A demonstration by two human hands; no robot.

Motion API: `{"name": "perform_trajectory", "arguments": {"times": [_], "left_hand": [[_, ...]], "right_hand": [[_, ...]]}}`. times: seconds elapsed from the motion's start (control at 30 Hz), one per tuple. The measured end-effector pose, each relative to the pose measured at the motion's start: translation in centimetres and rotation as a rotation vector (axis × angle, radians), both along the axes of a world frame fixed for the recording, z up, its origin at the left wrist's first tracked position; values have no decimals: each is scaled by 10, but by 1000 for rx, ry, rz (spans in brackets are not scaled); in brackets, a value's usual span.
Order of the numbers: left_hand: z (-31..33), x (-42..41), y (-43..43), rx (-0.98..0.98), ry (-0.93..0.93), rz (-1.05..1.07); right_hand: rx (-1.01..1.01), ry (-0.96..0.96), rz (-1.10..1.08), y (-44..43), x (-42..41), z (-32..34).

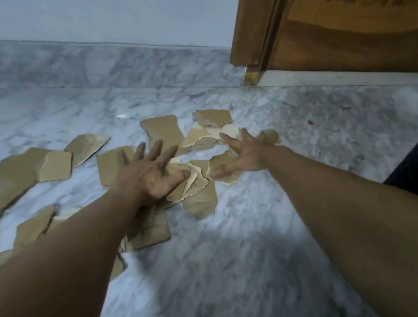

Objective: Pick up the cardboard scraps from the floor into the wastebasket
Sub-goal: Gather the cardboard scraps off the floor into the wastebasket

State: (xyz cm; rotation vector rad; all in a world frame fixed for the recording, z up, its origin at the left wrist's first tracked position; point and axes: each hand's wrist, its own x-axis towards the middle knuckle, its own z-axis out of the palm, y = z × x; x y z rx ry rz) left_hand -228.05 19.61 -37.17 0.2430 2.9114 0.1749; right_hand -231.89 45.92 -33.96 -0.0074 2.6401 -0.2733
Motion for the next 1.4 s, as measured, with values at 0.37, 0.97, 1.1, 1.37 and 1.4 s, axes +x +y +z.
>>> {"name": "perform_trajectory", "arguments": {"times": [0.37,0.97,1.1,1.37,1.4], "left_hand": [[7,113,-12,404,381,220],[-2,151,-28,293,301,305],[-6,151,-31,360,346,249],[-6,167,-15,454,386,219],[-4,172,-10,450,405,211]], "right_hand": [[-327,214,175,-45,92,-13],[-165,189,-89,-93,-24,-3],[-76,85,61,-95,-19,-20],[-343,38,152,-88,78,-5],[-341,42,167,-86,93,-4]]}}
